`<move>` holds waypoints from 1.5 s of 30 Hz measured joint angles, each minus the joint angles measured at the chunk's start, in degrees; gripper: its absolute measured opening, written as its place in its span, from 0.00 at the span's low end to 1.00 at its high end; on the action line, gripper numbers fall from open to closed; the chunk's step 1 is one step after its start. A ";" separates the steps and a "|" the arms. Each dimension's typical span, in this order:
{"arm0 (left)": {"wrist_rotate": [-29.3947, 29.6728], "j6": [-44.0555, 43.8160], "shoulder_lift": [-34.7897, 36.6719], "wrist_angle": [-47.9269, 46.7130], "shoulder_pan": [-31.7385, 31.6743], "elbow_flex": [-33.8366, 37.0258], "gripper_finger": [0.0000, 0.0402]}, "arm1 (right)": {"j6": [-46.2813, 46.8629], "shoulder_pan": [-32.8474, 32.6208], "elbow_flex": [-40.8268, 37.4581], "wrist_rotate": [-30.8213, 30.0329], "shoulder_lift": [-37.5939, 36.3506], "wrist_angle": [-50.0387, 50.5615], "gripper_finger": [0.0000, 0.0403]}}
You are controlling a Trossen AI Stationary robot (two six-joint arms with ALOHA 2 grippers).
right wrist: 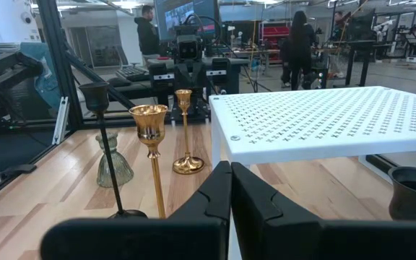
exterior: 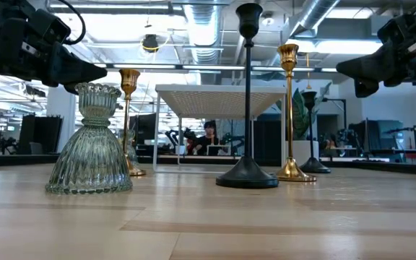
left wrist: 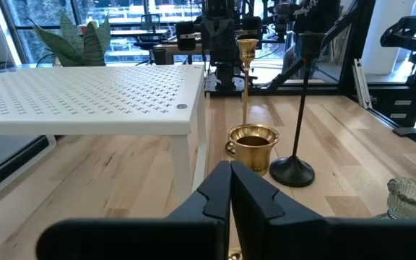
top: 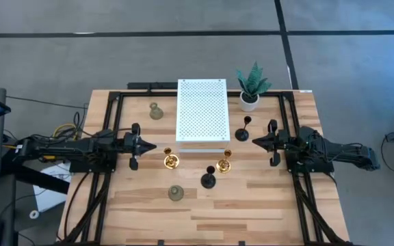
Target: Pick & Place candle stick holders
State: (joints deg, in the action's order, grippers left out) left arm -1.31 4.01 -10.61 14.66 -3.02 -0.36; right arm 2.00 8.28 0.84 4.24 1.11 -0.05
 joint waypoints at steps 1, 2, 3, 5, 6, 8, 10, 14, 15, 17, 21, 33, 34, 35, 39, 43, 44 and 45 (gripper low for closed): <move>0.00 0.00 0.00 0.00 0.00 0.00 0.03 | 0.00 0.00 0.00 0.00 0.00 0.00 0.00; 0.01 0.00 0.00 0.00 0.00 0.00 0.03 | 0.00 0.00 0.01 0.00 0.01 0.00 0.00; 0.01 0.00 0.01 0.00 0.01 0.00 0.03 | 0.02 -0.01 0.02 0.01 0.01 0.00 0.00; 0.01 0.00 0.00 0.00 -0.01 0.00 0.03 | 0.00 0.00 0.01 0.00 -0.01 0.01 0.00; 0.01 0.00 0.00 0.00 0.01 0.00 0.03 | 0.00 0.01 0.02 0.01 -0.01 0.00 0.00; 0.01 0.00 0.00 0.00 0.01 0.00 0.03 | 0.02 0.00 0.01 0.00 0.01 0.01 0.00; 0.00 0.00 0.00 0.00 -0.01 0.00 0.03 | 0.02 -0.01 0.02 -0.01 0.01 0.00 0.00; 0.01 -3.56 0.00 0.02 0.01 0.00 0.03 | 0.68 -0.01 0.02 0.01 -0.01 -0.16 0.00; 0.01 -5.02 0.00 0.04 -0.01 0.00 0.03 | 2.00 0.00 0.00 0.01 0.01 -0.39 0.00; 0.01 -8.14 0.00 0.13 -0.01 0.00 0.03 | 5.59 0.01 -0.14 0.04 0.01 -1.24 0.00; 0.01 -17.70 0.02 0.51 0.01 0.00 0.03 | 14.34 0.03 -0.15 -1.16 -0.01 -3.28 0.00; 0.01 -41.95 0.02 2.61 0.01 0.00 0.03 | 22.44 -0.01 -0.09 -1.40 -0.01 -3.69 0.00; 0.01 -42.01 0.02 2.62 0.00 0.01 0.03 | 23.56 -0.01 -0.09 -1.32 -0.01 -3.72 0.00; 0.00 -42.01 0.00 2.65 -0.01 0.00 0.03 | 25.28 -0.01 -0.07 -1.32 -0.01 -3.74 0.00; 0.01 -42.01 0.02 3.15 -0.01 0.02 0.03 | 31.11 -0.01 -0.07 -1.30 -0.01 -3.80 0.00; 0.01 -41.73 0.00 3.36 -0.01 0.01 0.03 | 31.72 -0.01 -0.04 -1.30 -0.01 -3.80 0.00; 0.01 -41.74 0.02 3.50 0.00 0.00 0.03 | 31.83 -0.01 -0.04 -1.30 -0.01 -3.80 0.00; 0.06 -41.72 0.00 3.82 0.00 0.01 0.03 | 32.00 -0.01 -0.04 -1.36 -0.01 -3.80 0.00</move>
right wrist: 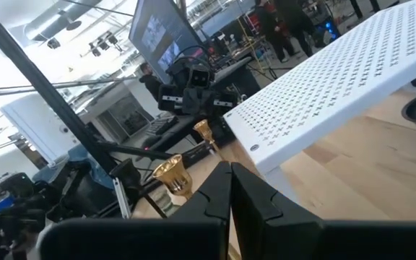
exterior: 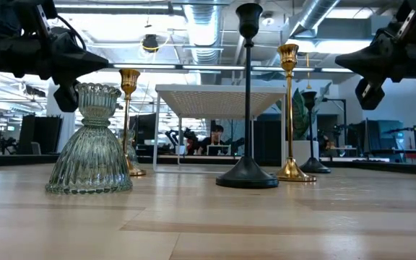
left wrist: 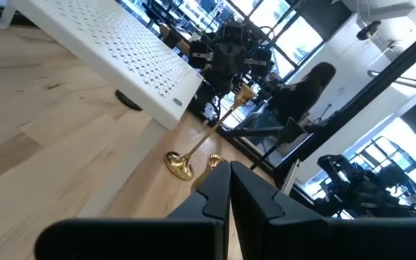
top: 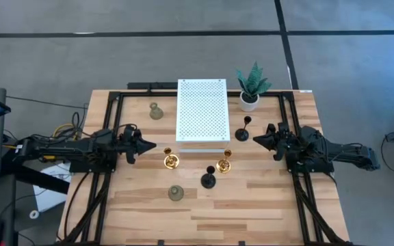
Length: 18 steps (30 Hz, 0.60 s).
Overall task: Pick & Place candle stick holders
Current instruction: Put the top black candle holder on the shelf
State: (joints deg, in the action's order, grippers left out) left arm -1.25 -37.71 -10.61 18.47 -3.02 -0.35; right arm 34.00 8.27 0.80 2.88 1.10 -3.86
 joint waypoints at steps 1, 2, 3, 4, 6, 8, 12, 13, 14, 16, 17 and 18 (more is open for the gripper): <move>0.24 0.00 0.00 0.59 0.01 -0.01 0.03 | 0.06 0.00 0.00 -0.18 0.00 0.00 0.00; 0.46 -0.04 0.00 1.30 0.01 -0.01 0.03 | 0.12 0.00 0.00 -0.38 0.00 -0.01 0.00; 0.84 -0.04 0.00 2.16 0.01 0.01 0.03 | 0.13 0.00 0.00 -0.63 0.00 -0.02 0.00; 0.94 -0.04 0.00 3.31 0.01 0.00 0.03 | 0.16 0.00 0.00 -0.99 0.00 -0.02 0.00; 1.09 -0.04 0.02 5.59 0.00 -0.01 0.03 | 0.16 0.00 0.01 -1.43 0.00 -0.05 0.00; 1.09 -0.04 0.02 7.06 0.01 -0.01 0.03 | 0.16 0.00 0.02 -1.45 0.00 -0.10 0.00; 1.09 -0.04 0.00 7.75 0.01 -0.01 0.01 | 0.12 0.00 0.10 -1.45 0.00 -2.85 0.00; 1.09 -0.04 0.00 7.79 0.01 -0.01 0.01 | 0.11 0.00 0.11 -1.45 0.00 -3.71 0.00; 1.08 -0.04 0.00 7.84 0.01 -0.01 0.01 | 0.09 0.00 0.11 -1.45 0.00 -4.60 0.00; 1.06 -0.04 0.00 8.01 0.01 -0.02 0.01 | -0.09 0.00 0.11 -1.47 0.00 -6.67 0.00; 1.09 -0.04 0.00 7.99 0.01 -0.23 0.01 | -0.47 0.00 0.11 -1.47 0.00 -7.42 0.00; 1.06 0.09 -0.05 7.93 0.01 -0.70 0.01 | -0.86 0.00 0.11 -1.47 0.00 -8.04 0.00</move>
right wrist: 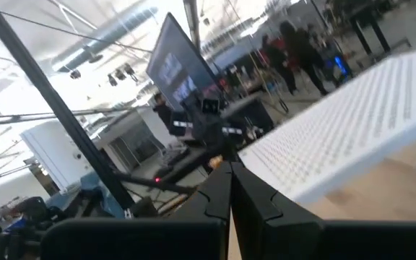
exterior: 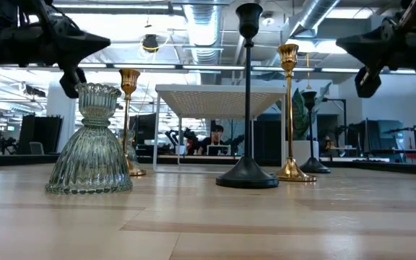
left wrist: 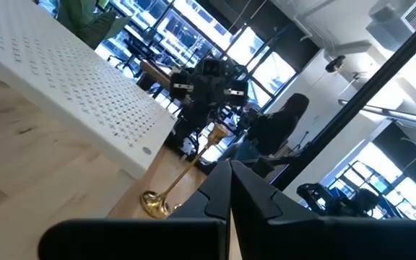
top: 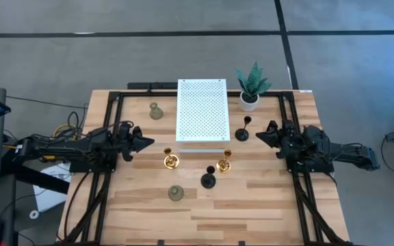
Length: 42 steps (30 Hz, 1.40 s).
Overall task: Pick & Place candle stick holders
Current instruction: Put the top black candle holder on the shelf
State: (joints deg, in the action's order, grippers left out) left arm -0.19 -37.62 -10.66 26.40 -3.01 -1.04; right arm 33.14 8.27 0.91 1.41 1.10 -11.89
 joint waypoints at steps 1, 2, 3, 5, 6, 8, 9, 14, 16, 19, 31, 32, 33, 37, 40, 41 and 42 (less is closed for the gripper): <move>0.00 0.56 -0.34 0.03 0.00 -0.56 0.01 | -0.35 0.00 0.00 -0.15 0.02 -0.81 0.00; 0.00 1.28 -0.72 0.07 0.00 -1.16 0.01 | -0.57 0.00 0.19 -0.45 0.00 -1.05 0.00; 0.00 2.20 -1.36 0.06 0.00 -1.95 0.01 | -0.56 0.00 0.67 -0.97 0.02 -0.66 0.00; 0.11 4.38 -3.26 0.08 0.00 -3.84 0.01 | -0.67 0.00 1.79 -1.47 0.01 0.50 0.00; 0.17 5.47 -4.37 0.03 0.00 -4.83 0.01 | -0.74 0.00 2.45 -1.48 0.01 1.36 0.00; 0.44 7.67 -7.03 0.05 0.00 -7.00 0.01 | -2.07 0.00 3.93 -1.49 0.02 2.94 0.00; 0.45 8.84 -8.52 0.05 0.00 -8.11 0.01 | -3.22 0.00 4.87 -1.49 0.02 3.73 0.00; 0.62 14.80 -15.05 -0.20 -0.02 -12.50 0.01 | -9.25 0.00 10.80 -5.85 0.00 13.55 0.00; 1.58 15.94 -16.79 -0.29 -0.02 -13.51 0.01 | -10.00 0.00 13.28 -8.46 0.04 19.95 0.00; 3.19 16.39 -18.22 -0.23 -0.02 -14.45 0.01 | -9.17 0.00 16.08 -11.22 0.83 29.52 0.00; 3.61 14.65 -18.64 0.63 -0.02 -15.26 0.01 | -3.37 -1.29 20.77 -11.92 14.36 35.53 0.00; 3.61 14.80 -18.64 0.64 -0.02 -15.55 0.01 | -4.18 -1.60 21.72 -11.95 15.86 35.44 0.00; 3.61 15.18 -18.61 0.73 -0.02 -15.84 0.01 | -5.35 -1.86 22.66 -11.96 17.30 35.43 0.00; 3.61 17.81 -18.59 0.71 -0.02 -16.26 0.01 | -9.14 -2.32 26.22 -14.26 22.25 35.44 0.00; 3.62 18.20 -18.59 0.69 -0.02 -16.26 0.01 | -10.93 -2.32 28.04 -16.83 24.69 35.47 0.00; 3.62 18.23 -18.59 0.69 -0.02 -16.26 0.01 | -11.06 -2.32 28.41 -17.53 25.35 35.47 0.00; 3.61 18.25 -18.59 0.69 -0.02 -16.26 0.01 | -11.07 -2.32 28.71 -18.24 25.91 35.63 0.00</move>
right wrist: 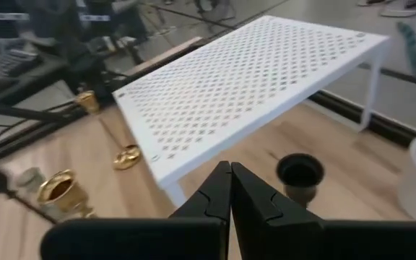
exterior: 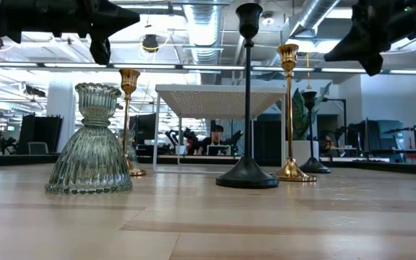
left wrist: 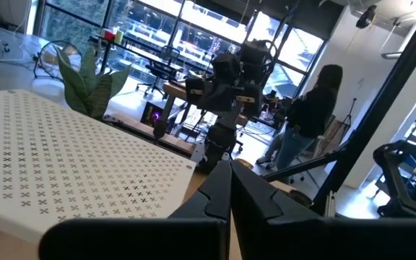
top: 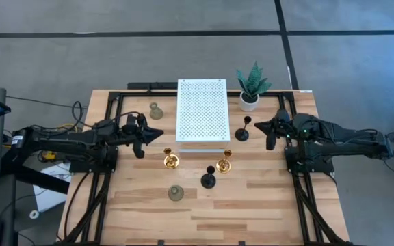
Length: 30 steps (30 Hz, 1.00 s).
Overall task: Pick & Place candle stick holders
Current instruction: Put the top black candle holder on the shelf
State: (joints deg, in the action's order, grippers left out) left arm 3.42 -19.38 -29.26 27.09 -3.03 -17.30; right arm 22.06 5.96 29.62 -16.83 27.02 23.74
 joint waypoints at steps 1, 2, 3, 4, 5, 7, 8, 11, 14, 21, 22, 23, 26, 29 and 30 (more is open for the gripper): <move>0.00 0.04 0.00 0.00 0.00 0.00 0.01 | 0.00 0.00 0.17 -0.45 0.45 0.25 0.00; 0.00 0.07 0.00 0.00 0.00 0.00 0.01 | 0.11 0.00 0.27 -0.86 0.93 0.65 0.00; 0.00 0.09 0.00 0.00 0.00 0.00 0.01 | 0.48 0.00 0.38 -1.16 1.36 1.14 0.00; 0.00 0.08 0.00 -0.01 0.00 0.00 0.01 | 1.05 0.00 0.52 -1.24 1.84 1.81 0.00; 0.00 0.09 0.00 -0.02 0.00 0.00 0.01 | 1.54 0.00 0.65 -1.25 2.61 2.51 0.00; 0.00 0.09 0.00 -0.02 0.00 0.00 0.02 | 2.77 -0.11 0.73 -1.25 4.42 3.57 0.00; 0.00 0.09 0.00 -0.02 0.00 0.00 0.02 | 3.29 -0.35 0.70 -1.25 5.24 4.46 0.00; 0.00 0.09 0.00 -0.02 0.00 0.00 0.02 | 3.44 -1.24 0.69 -1.94 7.60 5.26 0.00; 0.00 0.09 0.00 -0.02 0.00 0.00 0.02 | 4.05 -2.34 0.67 -3.93 9.43 6.05 0.00; 0.00 0.09 0.00 -0.02 0.00 0.00 0.02 | 4.43 -2.99 0.69 -4.29 10.94 7.11 0.00; 0.00 0.09 0.00 -0.02 0.00 0.00 0.02 | 4.46 -2.99 0.69 -4.27 10.92 7.49 0.00; 0.00 0.09 0.00 -0.02 0.00 0.00 0.02 | 4.56 -2.99 0.69 -4.27 10.92 7.76 0.00; 0.00 0.09 0.00 -0.02 0.00 0.00 0.02 | 4.57 -2.99 0.69 -4.22 10.92 8.23 0.00; 0.00 0.09 0.00 -0.02 0.00 0.00 0.02 | 4.57 -2.99 0.69 -4.18 10.94 8.23 0.00; 0.00 0.09 0.00 -0.02 0.00 0.00 0.02 | 4.57 -2.99 0.69 -4.18 11.03 8.23 0.00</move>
State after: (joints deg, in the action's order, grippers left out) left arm 3.42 -19.29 -29.26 27.07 -3.03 -17.30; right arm 26.63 2.96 30.30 -21.02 38.05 31.97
